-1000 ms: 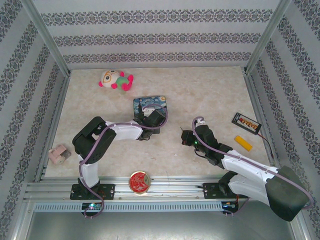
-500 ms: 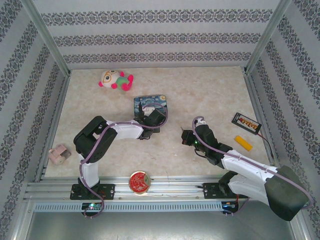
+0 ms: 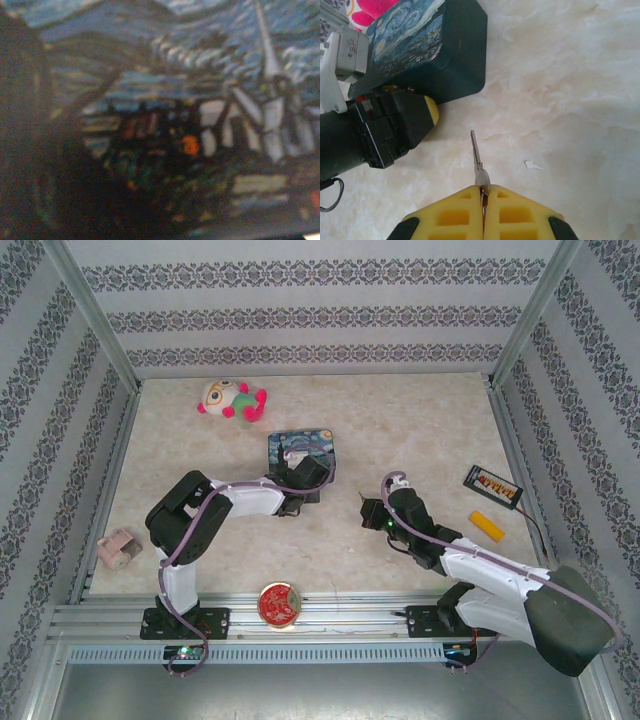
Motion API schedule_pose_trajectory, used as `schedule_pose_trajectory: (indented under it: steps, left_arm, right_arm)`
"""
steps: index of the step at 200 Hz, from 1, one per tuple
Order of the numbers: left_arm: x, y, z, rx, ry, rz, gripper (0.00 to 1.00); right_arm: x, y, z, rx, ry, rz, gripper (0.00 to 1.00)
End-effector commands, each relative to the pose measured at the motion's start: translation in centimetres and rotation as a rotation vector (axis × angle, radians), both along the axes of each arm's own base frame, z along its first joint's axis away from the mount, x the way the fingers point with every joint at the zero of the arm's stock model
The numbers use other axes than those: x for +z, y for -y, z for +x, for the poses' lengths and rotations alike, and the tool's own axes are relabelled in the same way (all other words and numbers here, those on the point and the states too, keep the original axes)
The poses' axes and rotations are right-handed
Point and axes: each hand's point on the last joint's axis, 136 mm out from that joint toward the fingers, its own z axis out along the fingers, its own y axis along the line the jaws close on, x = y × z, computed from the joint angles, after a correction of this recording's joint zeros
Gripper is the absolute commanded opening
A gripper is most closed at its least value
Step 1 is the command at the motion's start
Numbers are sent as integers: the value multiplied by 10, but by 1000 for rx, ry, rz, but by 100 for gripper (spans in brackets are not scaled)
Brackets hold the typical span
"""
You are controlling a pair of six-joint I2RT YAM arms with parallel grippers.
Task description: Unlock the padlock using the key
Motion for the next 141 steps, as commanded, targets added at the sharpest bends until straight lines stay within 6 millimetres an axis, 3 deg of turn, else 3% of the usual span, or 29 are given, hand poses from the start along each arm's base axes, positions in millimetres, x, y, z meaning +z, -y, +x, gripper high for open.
schedule_pose_trajectory:
  steps: [1,61,128,131,141]
  left_arm:
    - [32,39,7,-65,34,-220,16]
    - [43,69,2,-86,-14,-423,12]
    - [39,78,1,-39,-80,-617,11]
    - [39,78,0,-39,-83,-626,11]
    - [38,79,0,-38,-88,-650,11]
  right_arm:
    - [6,-13,4,54,42,21,0]
    - [-13,-43,11,116,26,46,0]
    - [-23,-39,18,71,43,45,0]
    - [-32,-33,13,66,25,30,0]
    - [-35,-33,12,66,29,31,0]
